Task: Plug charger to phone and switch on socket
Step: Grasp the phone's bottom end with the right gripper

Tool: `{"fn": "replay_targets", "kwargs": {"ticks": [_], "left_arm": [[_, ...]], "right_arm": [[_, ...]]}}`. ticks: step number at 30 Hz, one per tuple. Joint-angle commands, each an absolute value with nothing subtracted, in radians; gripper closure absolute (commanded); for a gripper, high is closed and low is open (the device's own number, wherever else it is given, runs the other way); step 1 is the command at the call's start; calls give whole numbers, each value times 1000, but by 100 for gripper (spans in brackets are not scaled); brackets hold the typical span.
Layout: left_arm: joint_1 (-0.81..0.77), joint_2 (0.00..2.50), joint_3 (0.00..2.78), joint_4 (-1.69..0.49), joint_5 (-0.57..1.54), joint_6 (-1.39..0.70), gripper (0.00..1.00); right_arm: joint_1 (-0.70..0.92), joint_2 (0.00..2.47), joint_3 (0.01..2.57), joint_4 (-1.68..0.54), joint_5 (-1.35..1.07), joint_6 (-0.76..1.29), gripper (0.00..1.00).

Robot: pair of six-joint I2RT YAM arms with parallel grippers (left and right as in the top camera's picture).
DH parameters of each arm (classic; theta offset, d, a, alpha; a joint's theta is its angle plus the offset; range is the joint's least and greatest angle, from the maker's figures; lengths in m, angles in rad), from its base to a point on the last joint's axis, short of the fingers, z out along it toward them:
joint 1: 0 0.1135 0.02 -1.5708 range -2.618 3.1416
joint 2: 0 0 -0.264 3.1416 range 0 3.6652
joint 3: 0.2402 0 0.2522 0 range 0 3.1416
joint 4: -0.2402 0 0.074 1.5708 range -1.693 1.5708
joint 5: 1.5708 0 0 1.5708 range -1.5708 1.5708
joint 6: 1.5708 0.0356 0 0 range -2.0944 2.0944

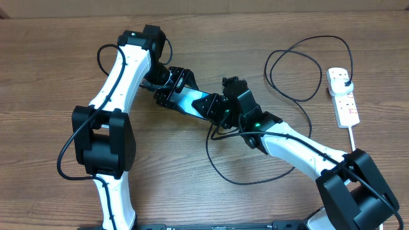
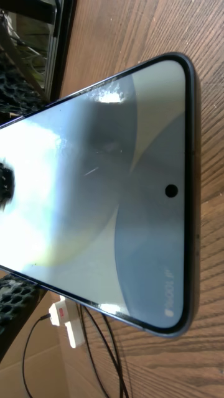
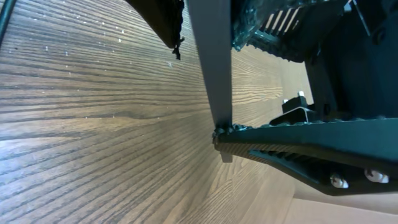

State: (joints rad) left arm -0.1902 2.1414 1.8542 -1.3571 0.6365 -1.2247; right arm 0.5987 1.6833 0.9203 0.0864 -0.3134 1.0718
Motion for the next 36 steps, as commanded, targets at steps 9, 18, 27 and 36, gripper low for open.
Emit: {"fn": "replay_targets", "kwargs": {"ticks": [9,18,27,36], "left_arm": [[-197,2138,1882,-1361,681,-1227,41],[-197,2138,1882,-1360,681,-1227,30],[-197,2138,1882,-1353,680,-1227,14],[-195,2138,1882,-1307,675,-1071,9]], "right_arm": [[599,1699,944,135,-300,1067,87],[599,1698,944,181,-300,1071,93],[599,1698,944,229,-308,1074,96],[548,1687,944,233,-371,1073,96]]}}
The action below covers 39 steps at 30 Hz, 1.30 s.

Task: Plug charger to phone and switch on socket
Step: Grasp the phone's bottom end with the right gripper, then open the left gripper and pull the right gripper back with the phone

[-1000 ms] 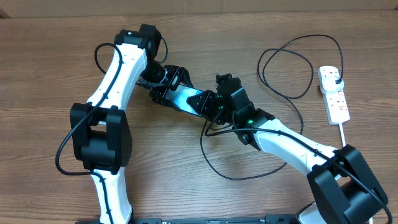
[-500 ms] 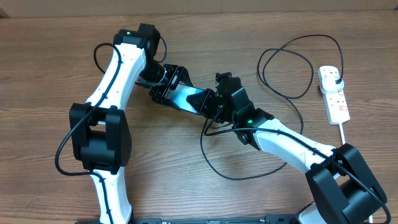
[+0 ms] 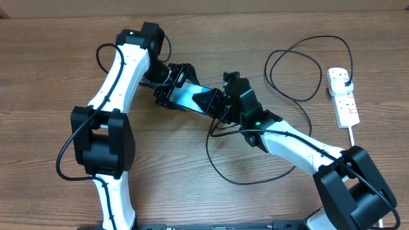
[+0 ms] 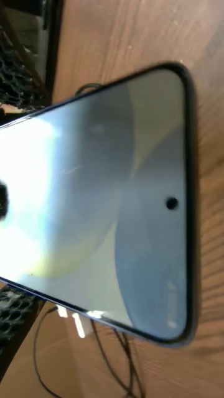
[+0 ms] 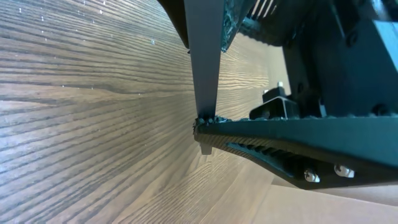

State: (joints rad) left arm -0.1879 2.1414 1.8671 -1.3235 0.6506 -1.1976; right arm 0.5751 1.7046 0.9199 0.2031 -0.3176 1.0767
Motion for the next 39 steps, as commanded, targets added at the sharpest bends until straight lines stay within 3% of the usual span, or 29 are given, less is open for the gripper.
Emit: {"fn": "replay_targets", "kwargs": {"ticks": [1,12,27,39], "left_arm": [[-194,2138,1882,-1297,681,-1041,10],[-155,2137,1882,-1168,787,-847,10],[-79,2135,1882,-881,1278,-629,6],[-96,2044,1882,-679,1285,-638,0]], "right_arm": [[538,1687,944,233,-385,1073,96],[457,1686,944,228,-486,1073,96],[402,1528,945,70,-353,1016,96],[403,1412,1064,-68,-162,1017,96]]}}
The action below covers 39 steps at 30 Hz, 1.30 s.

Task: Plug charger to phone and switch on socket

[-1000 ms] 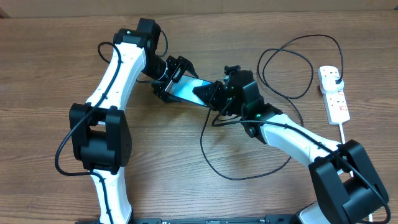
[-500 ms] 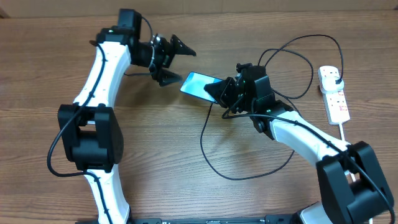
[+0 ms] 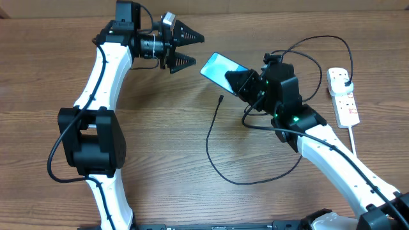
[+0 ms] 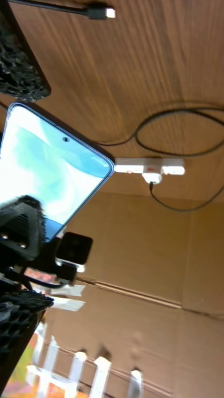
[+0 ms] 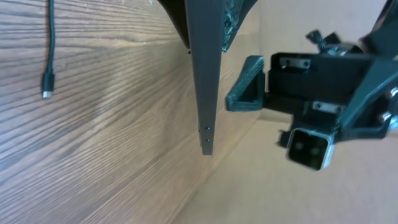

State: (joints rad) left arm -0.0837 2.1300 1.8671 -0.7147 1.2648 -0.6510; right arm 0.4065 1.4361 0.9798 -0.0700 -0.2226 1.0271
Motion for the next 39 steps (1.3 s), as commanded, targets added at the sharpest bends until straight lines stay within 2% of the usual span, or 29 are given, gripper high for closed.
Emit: {"fn": "replay_targets", "kwargs": {"ticks": [1,6,10,14,27,39], "left_arm": [[-96,2032,1882,-659,1274,-654,0],[-97,2004,1882,-548,1239,-814,0],[-101,2004,1882,-410,1223,-996,0],[-118,2004,1882,-300,1177,-1122,5],[-214,2004,1882,-272,1016,-1199,9],[-233,2004,1882,-276,888,-1216,42]], "right_arm": [[403,1412,1084,-76,-157,1017,96],[403,1412,1164,-81,-120,1027,96],[403,1413,1180,-49,-86,1126,96],[405,1421,1180,6,-54,1250,96],[406,1501,1180,120,-12,1621,96],[420,1527,1180,154,-46,1734,96]]}}
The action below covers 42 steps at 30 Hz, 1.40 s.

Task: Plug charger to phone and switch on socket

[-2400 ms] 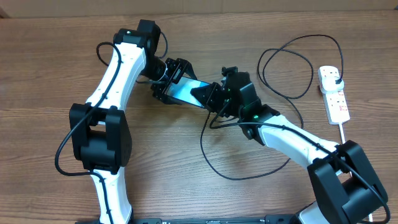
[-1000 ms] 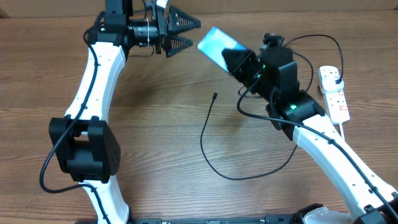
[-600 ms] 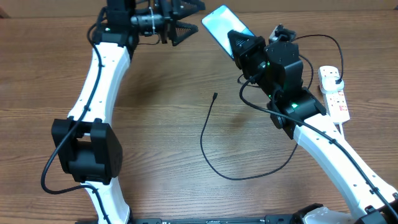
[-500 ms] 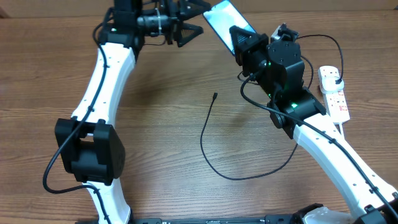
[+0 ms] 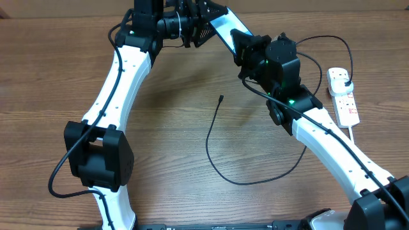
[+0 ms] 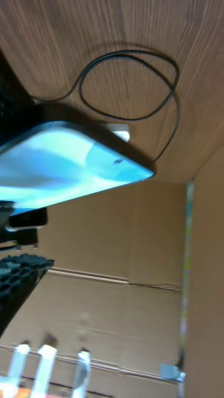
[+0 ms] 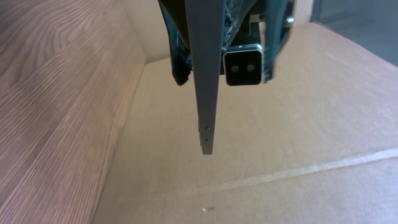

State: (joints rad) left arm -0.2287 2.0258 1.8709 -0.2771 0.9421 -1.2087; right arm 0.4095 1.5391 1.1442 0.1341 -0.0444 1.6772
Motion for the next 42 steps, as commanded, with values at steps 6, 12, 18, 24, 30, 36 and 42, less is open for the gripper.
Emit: {"fn": "replay_targets", "kwargs": {"ticks": [6,12,18,24,30,36,42], "left_arm": [[-249,2004,1882,-277,853,-1216,50],[-258,2004,1882,-284,815,-1228,59],[-269,2004,1882,-284,798,-1264,63],[-279,2004,1882,-309,774,-1264,73],[-281,2004,1882,-317,753,-1264,85],[-282,2004,1882,-317,751,-1264,91],[-282,2004,1882,-317,751,-1264,96]], "right_arm": [[421,1562,1180,162,-82,1805,96],[432,1566,1180,173,-76,1807,96],[440,1566,1180,190,-61,1807,96],[445,1566,1180,190,-62,1807,96],[451,1566,1180,192,-61,1807,96],[458,1566,1180,192,-61,1806,96],[458,1566,1180,188,-62,1806,92]]}}
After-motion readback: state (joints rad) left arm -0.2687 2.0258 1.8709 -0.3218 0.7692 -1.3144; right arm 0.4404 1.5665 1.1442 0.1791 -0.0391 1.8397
